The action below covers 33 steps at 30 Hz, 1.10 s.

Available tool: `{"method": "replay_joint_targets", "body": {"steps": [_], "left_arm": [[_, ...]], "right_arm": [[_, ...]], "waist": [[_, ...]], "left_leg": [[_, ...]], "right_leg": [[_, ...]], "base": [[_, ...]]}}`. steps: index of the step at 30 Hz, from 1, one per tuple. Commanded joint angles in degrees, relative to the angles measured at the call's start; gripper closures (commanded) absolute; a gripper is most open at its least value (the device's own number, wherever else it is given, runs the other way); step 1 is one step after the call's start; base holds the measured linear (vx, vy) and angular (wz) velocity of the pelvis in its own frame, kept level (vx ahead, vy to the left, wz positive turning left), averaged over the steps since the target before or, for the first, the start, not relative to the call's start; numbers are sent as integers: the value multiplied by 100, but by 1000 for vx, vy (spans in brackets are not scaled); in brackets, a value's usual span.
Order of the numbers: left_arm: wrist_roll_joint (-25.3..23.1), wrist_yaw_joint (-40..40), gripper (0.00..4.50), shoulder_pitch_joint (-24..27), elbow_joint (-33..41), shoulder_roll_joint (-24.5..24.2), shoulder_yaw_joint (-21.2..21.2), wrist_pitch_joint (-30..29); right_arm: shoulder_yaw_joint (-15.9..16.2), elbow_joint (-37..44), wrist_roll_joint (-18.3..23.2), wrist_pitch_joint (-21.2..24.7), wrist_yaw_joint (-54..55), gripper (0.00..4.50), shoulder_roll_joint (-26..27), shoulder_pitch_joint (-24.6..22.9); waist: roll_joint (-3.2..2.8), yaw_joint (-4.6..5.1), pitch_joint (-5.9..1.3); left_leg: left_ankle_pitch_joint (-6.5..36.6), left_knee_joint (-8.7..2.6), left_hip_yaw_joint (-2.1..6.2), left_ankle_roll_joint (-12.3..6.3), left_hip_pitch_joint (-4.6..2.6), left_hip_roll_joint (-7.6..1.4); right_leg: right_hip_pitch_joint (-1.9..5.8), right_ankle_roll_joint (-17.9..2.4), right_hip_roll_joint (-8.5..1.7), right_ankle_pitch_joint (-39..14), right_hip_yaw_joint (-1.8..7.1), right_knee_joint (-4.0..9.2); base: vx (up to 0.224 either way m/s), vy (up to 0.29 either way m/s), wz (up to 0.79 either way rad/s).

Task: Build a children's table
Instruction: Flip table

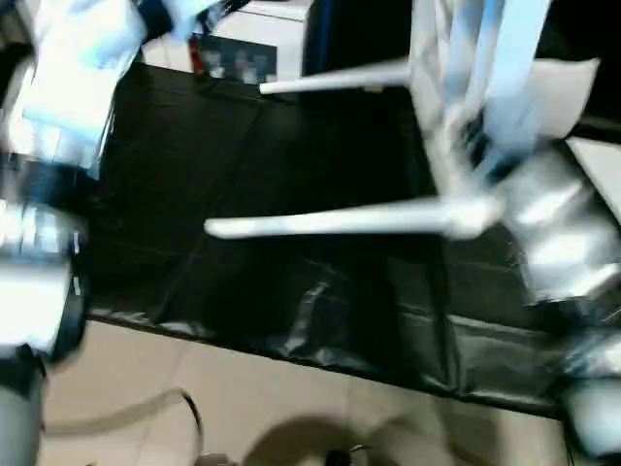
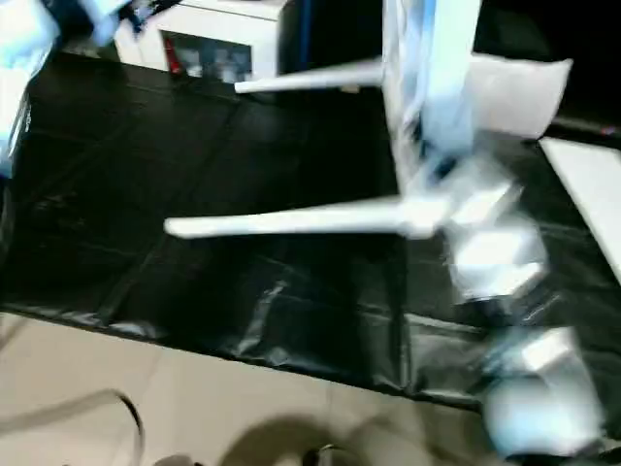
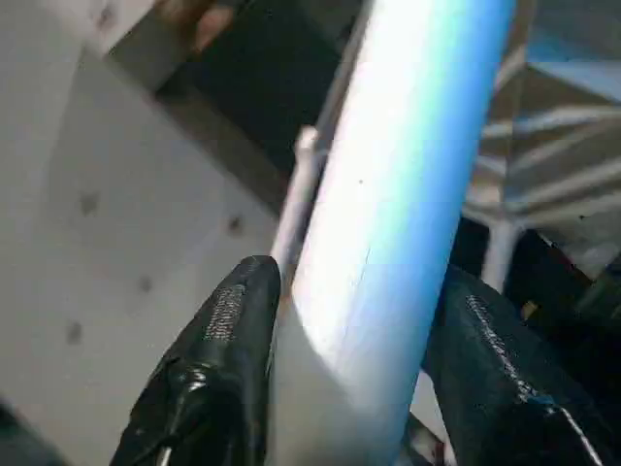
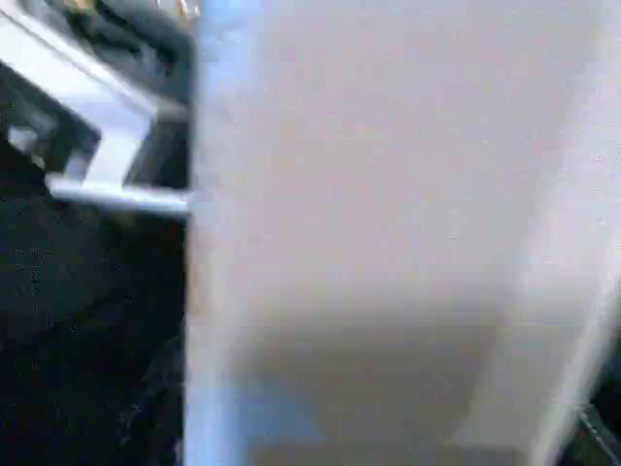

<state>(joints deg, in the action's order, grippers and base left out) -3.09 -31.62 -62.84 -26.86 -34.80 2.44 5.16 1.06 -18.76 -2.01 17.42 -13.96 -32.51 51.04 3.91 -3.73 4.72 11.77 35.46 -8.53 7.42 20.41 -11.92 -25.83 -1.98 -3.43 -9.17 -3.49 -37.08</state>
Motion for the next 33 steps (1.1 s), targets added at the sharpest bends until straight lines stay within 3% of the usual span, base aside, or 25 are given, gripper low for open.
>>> {"method": "replay_joint_targets", "body": {"steps": [1,2,3,5,7,8,9,12,13,15,16,18,19,20,21,22,23,24,25,27,30,33], "left_arm": [[471,-142,244,559,-204,180,-183,-749],[505,-161,248,576,-184,190,-200,-793],[647,-277,250,647,-97,235,-256,-1020],[694,-386,254,653,-97,259,-279,-1166],[662,-437,256,634,-84,257,-269,-1299],[651,-450,258,595,-123,261,-265,-1311],[658,-501,259,491,-252,273,-260,-1317],[616,-546,261,337,-451,261,-222,-1258],[624,-551,261,320,-464,264,-225,-1267],[630,-560,261,189,-508,270,-247,-1426],[630,-560,261,189,-508,270,-247,-1426],[615,-568,261,141,-489,292,-274,-1563],[614,-574,261,123,-489,317,-286,-1627],[598,-578,261,128,-453,325,-279,-1693],[586,-581,261,135,-428,325,-269,-1730],[606,-584,261,153,-395,338,-273,-1781],[659,-575,261,216,-303,374,-283,-1919],[683,-507,261,333,-198,417,-288,-2070],[672,-478,261,408,-156,419,-275,-2145],[688,-384,261,494,-109,432,-320,-2294],[771,-227,261,630,69,482,-522,-2721],[753,-158,261,694,131,502,-607,-2849]], "right_arm": [[21,423,358,272,-1034,215,-395,431],[11,441,466,397,-1153,195,-408,453],[-73,537,1034,1034,-1707,182,-432,572],[-157,591,1380,1337,-1982,176,-359,664],[-71,471,1411,1305,-2210,150,-414,725],[-62,384,1411,1238,-2280,126,-414,747],[-104,198,1438,1150,-2427,122,-373,805],[-171,-73,1504,1058,-2735,92,-342,888],[-175,-101,1516,1049,-2780,92,-347,892],[-279,-285,1738,1052,-3262,68,-395,928],[-279,-285,1738,1052,-3262,68,-395,928],[-492,-305,2048,1054,-3650,43,-401,921],[-613,-359,2173,998,-3814,34,-403,930],[-719,-414,2250,904,-3929,27,-429,932],[-777,-452,2282,836,-3986,19,-448,934],[-854,-444,2368,819,-4074,11,-441,926],[-1070,-430,2585,780,-4258,4,-422,909],[-1351,-429,2830,776,-4388,1,-404,899],[-1491,-418,2965,840,-4493,1,-407,889],[-1568,-367,3047,881,-4626,0,-453,840],[-1551,-251,3034,800,-4761,0,-537,709],[-1547,-277,2943,596,-4724,0,-506,694]], "waist": [[99,-26,-488],[92,-50,-490],[84,-51,-481],[65,-80,-447],[46,-101,-427],[21,-103,-424],[47,-94,-428],[42,-85,-435],[65,-83,-443],[24,-79,-446],[58,-65,-456],[45,-60,-468],[32,-58,-482],[-73,-64,-482],[-16,-34,-481],[-8,-34,-493],[-114,-34,-488],[-86,-13,-506],[-132,-30,-517],[-125,-13,-526],[-129,-22,-540],[-145,-36,-541]], "left_leg": [[360,-290,-144,-59,102,67],[376,-289,-141,-73,87,57],[443,-296,-152,-106,60,54],[698,-325,-136,-108,27,18],[1180,-344,-114,65,-82,-4],[1303,-341,-105,93,-105,0],[1482,-328,-99,86,-117,15],[1616,-333,-55,88,-79,31],[1665,-319,-43,88,-65,40],[1651,-315,-24,73,-27,54],[1610,-302,-28,49,-9,62],[1527,-291,-32,21,-2,72],[1404,-300,-29,17,27,70],[1422,-309,-20,22,14,69],[1418,-298,-31,-11,30,60],[1359,-292,-39,-32,23,63],[1373,-294,-34,-38,21,70],[1290,-286,-49,-68,53,64],[1140,-289,-43,-83,59,56],[1079,-286,-50,-114,87,63],[892,-254,-76,-190,102,90],[744,-231,-100,-274,124,124]], "right_leg": [[572,-696,-260,-1275,265,377],[557,-687,-258,-1331,260,392],[527,-682,-229,-1396,256,401],[473,-610,-248,-1705,240,457],[380,-440,-273,-2507,200,565],[366,-408,-273,-2640,193,581],[358,-339,-280,-2870,178,623],[370,-200,-281,-3057,131,659],[384,-113,-286,-3198,106,673],[415,-15,-299,-3322,78,695],[424,58,-293,-3394,54,722],[430,83,-291,-3371,42,734],[458,30,-286,-3192,50,706],[450,-40,-280,-3091,54,685],[453,-137,-268,-2935,56,682],[455,-226,-270,-2824,72,658],[456,-294,-273,-2773,80,640],[501,-360,-269,-2603,90,638],[496,-477,-260,-2376,97,607],[528,-584,-254,-2229,93,594],[540,-639,-244,-2172,101,575],[527,-482,-239,-2472,86,614]], "base": [[0,0,0],[0,0,0],[0,0,0],[0,0,0],[0,0,0],[0,0,0],[0,0,0],[0,0,0],[0,0,0],[0,0,0],[0,0,0],[0,0,0],[0,0,0],[0,0,0],[0,0,0],[0,0,0],[0,0,0],[0,0,0],[0,0,0],[0,0,0],[0,0,0],[0,0,0]]}}
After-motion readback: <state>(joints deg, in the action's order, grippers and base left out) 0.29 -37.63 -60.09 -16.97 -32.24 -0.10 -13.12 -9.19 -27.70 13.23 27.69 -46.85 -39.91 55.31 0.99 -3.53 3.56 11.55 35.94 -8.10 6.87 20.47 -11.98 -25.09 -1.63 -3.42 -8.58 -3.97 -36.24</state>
